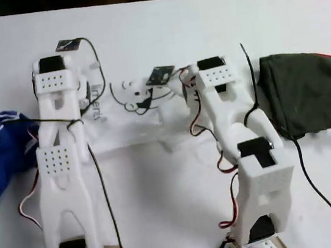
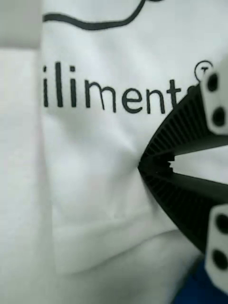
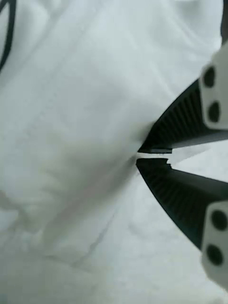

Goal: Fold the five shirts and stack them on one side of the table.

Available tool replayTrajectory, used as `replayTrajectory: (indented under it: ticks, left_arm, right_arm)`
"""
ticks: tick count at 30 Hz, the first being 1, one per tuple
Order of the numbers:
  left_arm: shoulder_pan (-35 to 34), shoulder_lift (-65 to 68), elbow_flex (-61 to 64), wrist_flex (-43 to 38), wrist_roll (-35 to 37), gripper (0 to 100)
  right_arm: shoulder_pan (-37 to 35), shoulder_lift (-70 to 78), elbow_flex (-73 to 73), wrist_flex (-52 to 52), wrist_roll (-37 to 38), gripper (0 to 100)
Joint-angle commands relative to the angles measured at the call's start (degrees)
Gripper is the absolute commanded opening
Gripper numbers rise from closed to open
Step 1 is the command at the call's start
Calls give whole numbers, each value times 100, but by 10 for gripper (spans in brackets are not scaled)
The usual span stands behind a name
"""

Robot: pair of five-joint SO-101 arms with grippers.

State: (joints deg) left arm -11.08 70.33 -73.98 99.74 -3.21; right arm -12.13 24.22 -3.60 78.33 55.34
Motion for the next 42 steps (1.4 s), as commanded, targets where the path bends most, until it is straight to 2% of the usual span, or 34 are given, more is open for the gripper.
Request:
replayTrajectory:
  ticks: [1, 8, 13, 16, 20, 23, 26, 33, 42]
  left_arm:
    - [18, 18, -75, -26, -26, 28]
    - [18, 18, -75, -26, -18, 28]
    - [18, 18, -75, -26, -18, 28]
    - [18, 18, -75, -26, -18, 28]
    - [18, 18, -75, -26, -26, 28]
    - [18, 18, -75, -26, -26, 28]
    - [18, 18, -75, -26, -26, 28]
    - [18, 18, -75, -26, -18, 28]
    - [18, 18, -75, -26, -18, 28]
  right_arm:
    - [-4, 207, -501, 22, 62, 26]
    - [136, 514, -888, 391, 62, 32]
    - [189, 22, -1389, 1402, 62, 32]
    - [259, -277, -1327, 1912, 88, 32]
    - [470, -444, -993, 2070, 114, 32]
    - [567, -435, -686, 1982, 695, 43]
    - [708, -435, -352, 1376, 1125, 94]
    - [769, -330, -26, 347, 1152, 135]
    - [760, 365, -44, -31, 1152, 133]
